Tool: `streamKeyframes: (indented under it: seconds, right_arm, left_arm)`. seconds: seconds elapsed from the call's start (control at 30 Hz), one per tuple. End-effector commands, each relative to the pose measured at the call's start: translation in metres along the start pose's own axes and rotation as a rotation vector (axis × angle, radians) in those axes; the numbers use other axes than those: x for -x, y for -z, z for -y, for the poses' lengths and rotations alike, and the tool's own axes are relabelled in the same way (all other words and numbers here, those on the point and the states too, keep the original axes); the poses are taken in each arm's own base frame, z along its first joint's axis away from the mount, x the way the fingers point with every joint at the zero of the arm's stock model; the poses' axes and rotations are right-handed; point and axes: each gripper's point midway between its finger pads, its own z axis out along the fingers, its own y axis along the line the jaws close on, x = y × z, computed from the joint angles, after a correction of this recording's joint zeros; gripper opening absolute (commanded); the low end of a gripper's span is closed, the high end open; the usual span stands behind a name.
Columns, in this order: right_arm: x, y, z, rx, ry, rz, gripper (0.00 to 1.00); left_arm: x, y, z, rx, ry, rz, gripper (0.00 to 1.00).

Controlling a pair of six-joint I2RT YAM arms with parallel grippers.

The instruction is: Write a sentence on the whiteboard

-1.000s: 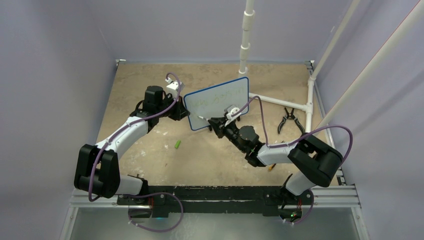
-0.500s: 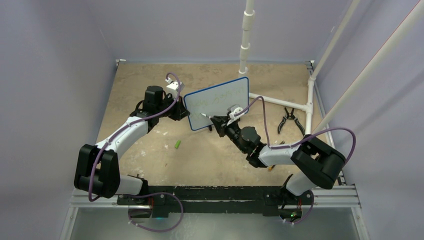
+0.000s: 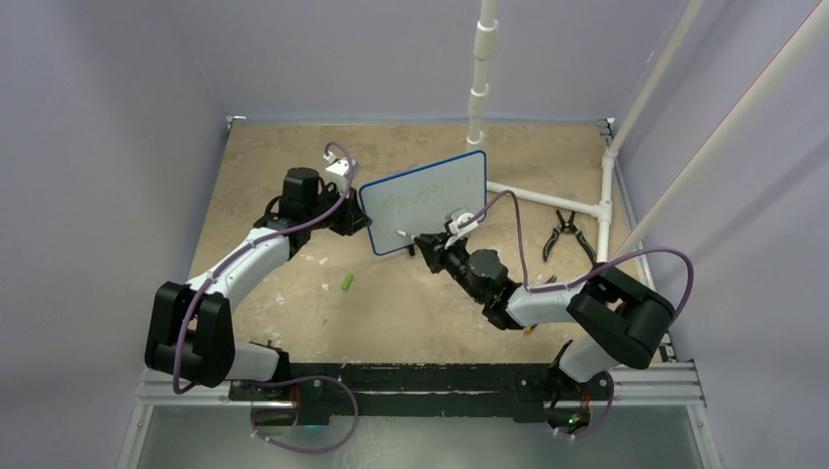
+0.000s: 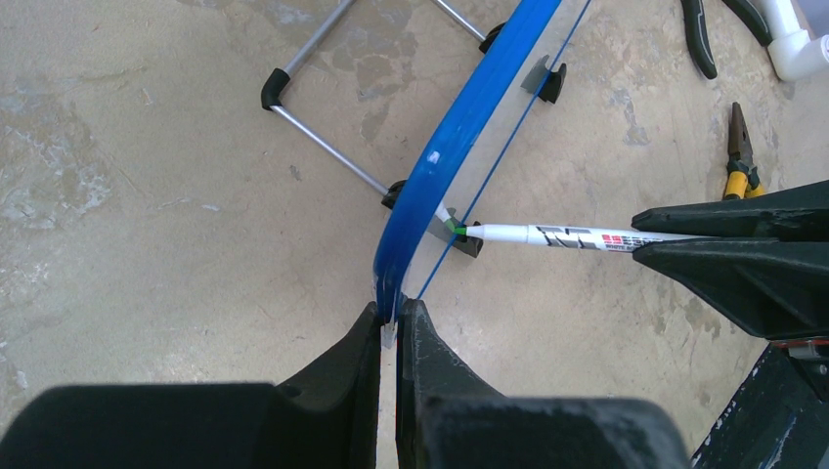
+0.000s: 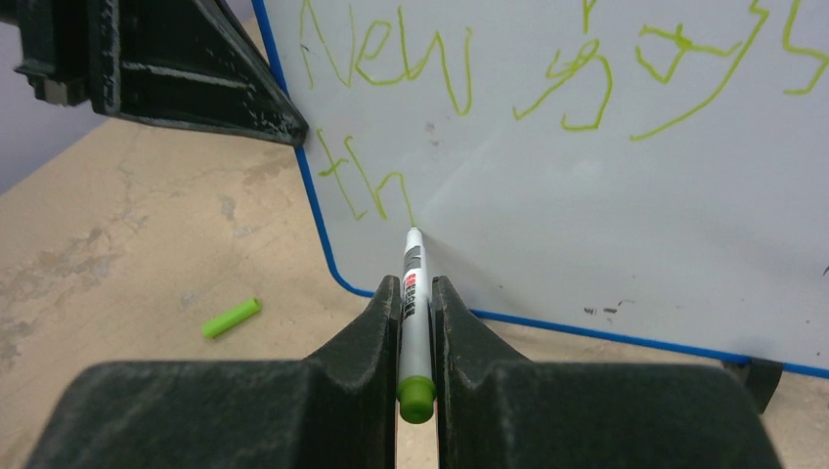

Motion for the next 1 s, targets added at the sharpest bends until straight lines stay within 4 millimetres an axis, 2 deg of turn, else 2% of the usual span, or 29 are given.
streamKeyframes:
  seconds: [0.0, 0.3, 0.5, 0.97]
  right_arm:
    - [-0.008, 0.003, 0.008, -0.034, -0.022, -0.018, 0.00]
    - [0.025, 0.012, -0.005, 0.039, -0.012, 0.080, 0.00]
    - [0.036, 0.009, -0.003, 0.022, -0.003, 0.111, 0.00]
    - [0.033, -0.009, -0.001, -0.012, 0.007, 0.110, 0.00]
  left_arm:
    - [0.027, 0.008, 0.011, -0.024, -0.040, 0.077, 0.00]
    - [0.028, 0.009, 0.010, -0.017, -0.040, 0.080, 0.00]
    - [0.028, 0.008, 0.009, -0.014, -0.040, 0.079, 0.00]
    - [0.027, 0.008, 0.010, -0.019, -0.041, 0.076, 0.00]
